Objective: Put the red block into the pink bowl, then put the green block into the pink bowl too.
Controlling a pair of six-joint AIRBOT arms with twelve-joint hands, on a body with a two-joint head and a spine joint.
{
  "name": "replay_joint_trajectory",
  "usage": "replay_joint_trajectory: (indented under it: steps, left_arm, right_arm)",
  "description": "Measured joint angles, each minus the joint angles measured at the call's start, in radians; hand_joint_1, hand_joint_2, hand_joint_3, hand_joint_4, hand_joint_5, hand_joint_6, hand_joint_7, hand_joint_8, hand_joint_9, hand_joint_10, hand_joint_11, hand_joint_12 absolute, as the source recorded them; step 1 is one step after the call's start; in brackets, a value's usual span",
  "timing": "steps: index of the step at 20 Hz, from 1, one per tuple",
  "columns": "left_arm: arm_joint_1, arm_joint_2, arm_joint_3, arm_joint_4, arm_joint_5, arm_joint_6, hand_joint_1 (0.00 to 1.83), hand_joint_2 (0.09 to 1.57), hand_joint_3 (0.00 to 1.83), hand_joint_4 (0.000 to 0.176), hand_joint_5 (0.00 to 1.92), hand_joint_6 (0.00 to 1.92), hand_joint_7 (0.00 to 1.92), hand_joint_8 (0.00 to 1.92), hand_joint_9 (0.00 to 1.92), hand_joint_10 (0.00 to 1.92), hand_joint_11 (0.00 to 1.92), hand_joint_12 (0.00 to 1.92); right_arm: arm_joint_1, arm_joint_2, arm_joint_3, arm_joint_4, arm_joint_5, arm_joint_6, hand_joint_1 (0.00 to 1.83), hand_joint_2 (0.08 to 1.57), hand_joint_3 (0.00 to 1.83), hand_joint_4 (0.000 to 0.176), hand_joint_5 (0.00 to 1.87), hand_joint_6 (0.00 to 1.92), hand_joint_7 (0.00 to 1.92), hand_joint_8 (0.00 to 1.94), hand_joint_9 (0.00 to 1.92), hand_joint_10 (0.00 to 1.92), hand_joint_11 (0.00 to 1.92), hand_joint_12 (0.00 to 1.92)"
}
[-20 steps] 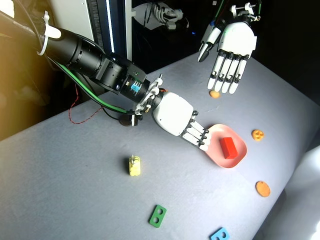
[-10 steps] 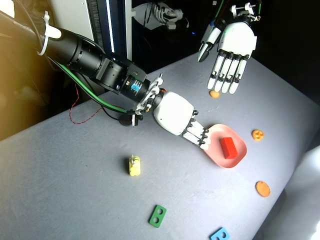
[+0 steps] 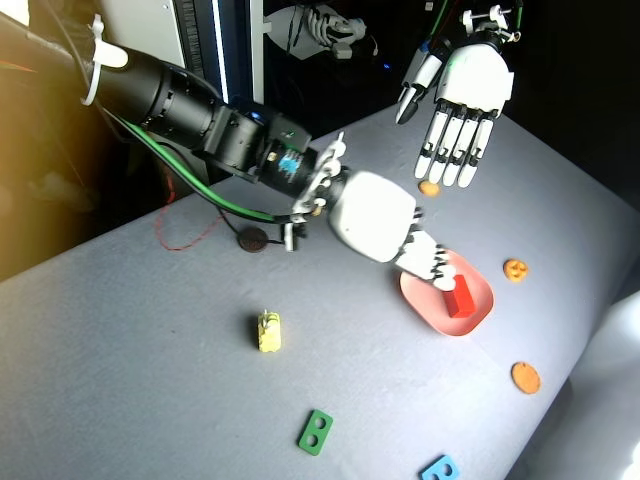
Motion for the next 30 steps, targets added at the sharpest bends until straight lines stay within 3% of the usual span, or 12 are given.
replay_joint_trajectory:
  steps: [4,10,19,22,25,26,28,29,30]
  left_arm:
    - [-0.007,-0.001,0.0,0.001,-0.001,0.0,0.01,1.36,0.0,0.0,0.32,0.01,0.34,0.01,0.28,0.01,0.0,0.44]
    - [-0.007,-0.001,0.0,0.001,0.001,0.0,0.06,1.36,0.0,0.0,0.33,0.0,0.35,0.0,0.29,0.0,0.0,0.42]
    - [-0.007,-0.001,-0.001,0.001,0.001,0.0,0.0,1.37,0.0,0.0,0.32,0.0,0.35,0.0,0.28,0.0,0.0,0.39]
    - [-0.007,-0.001,-0.001,0.001,0.002,0.0,0.08,1.36,0.0,0.0,0.34,0.01,0.37,0.0,0.29,0.0,0.0,0.41]
    - [-0.007,-0.002,-0.001,0.001,0.001,0.0,0.0,1.38,0.0,0.0,0.31,0.0,0.34,0.0,0.27,0.0,0.0,0.37]
    - [-0.007,-0.002,-0.001,0.001,0.001,0.0,0.03,1.38,0.0,0.0,0.33,0.01,0.35,0.01,0.28,0.01,0.0,0.38]
    - [-0.01,-0.002,-0.001,0.001,0.003,0.0,0.05,1.38,0.0,0.0,0.33,0.0,0.34,0.0,0.27,0.0,0.0,0.35]
    - [-0.011,-0.002,-0.001,0.0,0.002,0.0,0.04,1.38,0.0,0.0,0.31,0.0,0.33,0.0,0.25,0.0,0.0,0.35]
    - [-0.011,-0.002,-0.001,0.0,0.002,0.0,0.04,1.38,0.0,0.0,0.31,0.0,0.33,0.0,0.25,0.0,0.0,0.35]
  right_arm:
    - [0.047,-0.05,0.09,0.002,-0.032,-0.019,1.19,0.95,0.0,0.0,1.52,0.01,0.32,0.01,0.08,0.01,0.0,0.0]
    - [0.071,-0.14,0.235,0.0,-0.067,-0.027,1.18,0.95,0.0,0.0,1.51,0.0,0.29,0.01,0.07,0.0,0.0,0.0]
    - [0.056,-0.205,0.311,-0.009,-0.08,-0.03,1.18,0.95,0.0,0.0,1.52,0.0,0.35,0.01,0.1,0.01,0.0,0.0]
    - [0.045,-0.205,0.316,-0.017,-0.068,-0.029,1.18,0.95,0.0,0.0,1.52,0.0,0.37,0.01,0.12,0.01,0.0,0.0]
    - [0.039,-0.207,0.316,-0.022,-0.071,-0.027,1.17,0.95,0.0,0.001,1.52,0.0,0.32,0.0,0.11,0.0,0.0,0.0]
    - [0.039,-0.207,0.317,-0.025,-0.071,-0.027,1.17,0.95,0.0,0.02,1.52,0.0,0.31,0.0,0.1,0.0,0.0,0.0]
    - [0.039,-0.207,0.322,-0.026,-0.071,-0.026,1.16,0.96,0.0,0.024,1.5,0.0,0.3,0.0,0.06,0.0,0.0,0.0]
    - [0.039,-0.207,0.325,-0.026,-0.071,-0.024,1.07,0.9,0.0,0.022,1.11,0.0,0.25,0.0,0.02,0.0,0.0,0.0]
    - [0.039,-0.207,0.326,-0.026,-0.071,-0.024,1.07,0.9,0.0,0.022,1.11,0.0,0.25,0.0,0.02,0.0,0.0,0.0]
